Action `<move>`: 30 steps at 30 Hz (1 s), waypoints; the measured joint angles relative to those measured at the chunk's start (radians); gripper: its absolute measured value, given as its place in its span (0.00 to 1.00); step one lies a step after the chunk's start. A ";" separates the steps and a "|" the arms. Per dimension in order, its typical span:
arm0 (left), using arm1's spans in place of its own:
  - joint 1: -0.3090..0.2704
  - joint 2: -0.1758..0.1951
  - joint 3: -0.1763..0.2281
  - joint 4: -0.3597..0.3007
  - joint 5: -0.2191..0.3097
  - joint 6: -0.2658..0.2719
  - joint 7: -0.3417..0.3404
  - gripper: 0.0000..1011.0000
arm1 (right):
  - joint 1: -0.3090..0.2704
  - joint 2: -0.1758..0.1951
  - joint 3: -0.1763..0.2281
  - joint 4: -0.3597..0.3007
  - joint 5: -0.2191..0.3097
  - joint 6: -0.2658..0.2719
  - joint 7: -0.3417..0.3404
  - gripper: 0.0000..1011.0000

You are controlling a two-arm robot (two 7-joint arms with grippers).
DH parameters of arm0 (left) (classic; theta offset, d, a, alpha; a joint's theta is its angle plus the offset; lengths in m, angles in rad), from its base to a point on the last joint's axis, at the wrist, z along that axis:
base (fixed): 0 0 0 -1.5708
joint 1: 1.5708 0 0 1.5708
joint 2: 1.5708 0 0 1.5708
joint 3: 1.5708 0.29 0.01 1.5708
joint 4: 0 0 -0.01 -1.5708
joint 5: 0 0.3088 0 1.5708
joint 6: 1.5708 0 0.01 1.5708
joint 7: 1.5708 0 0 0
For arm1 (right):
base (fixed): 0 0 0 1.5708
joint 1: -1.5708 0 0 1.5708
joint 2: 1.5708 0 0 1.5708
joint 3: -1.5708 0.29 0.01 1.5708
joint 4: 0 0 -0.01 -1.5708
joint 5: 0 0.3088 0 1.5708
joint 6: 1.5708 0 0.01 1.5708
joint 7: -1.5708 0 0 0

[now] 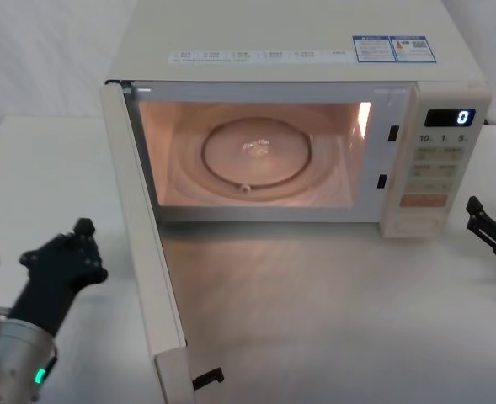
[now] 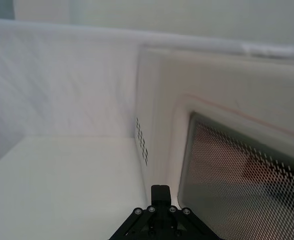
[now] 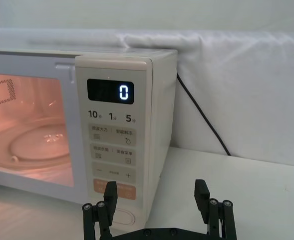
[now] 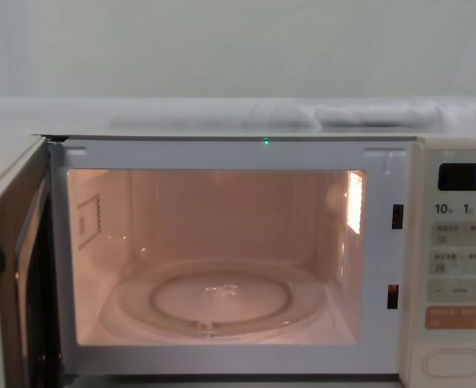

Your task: Press the button to open the microwave door with one hand; close the microwave door with the other hand.

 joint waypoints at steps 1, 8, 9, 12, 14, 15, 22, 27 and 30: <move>0.002 0.002 -0.009 -0.005 -0.009 0.002 -0.008 0.00 | 0.000 0.000 0.000 0.000 0.000 0.000 0.000 0.99; 0.026 0.050 -0.092 -0.051 -0.105 0.013 -0.102 0.00 | 0.000 0.000 0.000 0.000 0.000 0.000 0.000 0.99; 0.030 0.058 -0.100 -0.055 -0.114 0.013 -0.112 0.00 | 0.000 0.000 0.000 0.000 0.000 0.000 0.000 0.99; 0.045 0.089 -0.128 -0.075 -0.144 0.007 -0.149 0.00 | 0.000 0.000 0.000 0.000 0.000 0.000 0.000 0.99; 0.052 0.109 -0.142 -0.088 -0.165 -0.001 -0.175 0.00 | 0.000 0.000 0.000 0.000 0.000 0.000 0.000 0.99; 0.054 0.115 -0.143 -0.093 -0.173 -0.003 -0.183 0.00 | 0.000 0.000 0.000 0.000 0.000 0.000 0.000 0.99; 0.058 0.173 -0.112 -0.119 -0.200 -0.030 -0.268 0.00 | 0.000 0.000 0.000 0.000 0.000 0.000 0.000 0.99; 0.034 0.213 -0.062 -0.109 -0.212 -0.046 -0.328 0.00 | 0.000 0.000 0.000 0.000 0.000 0.000 0.000 0.99; 0.011 0.227 -0.035 -0.097 -0.216 -0.049 -0.345 0.00 | 0.000 0.000 0.000 0.000 0.000 0.000 0.000 0.99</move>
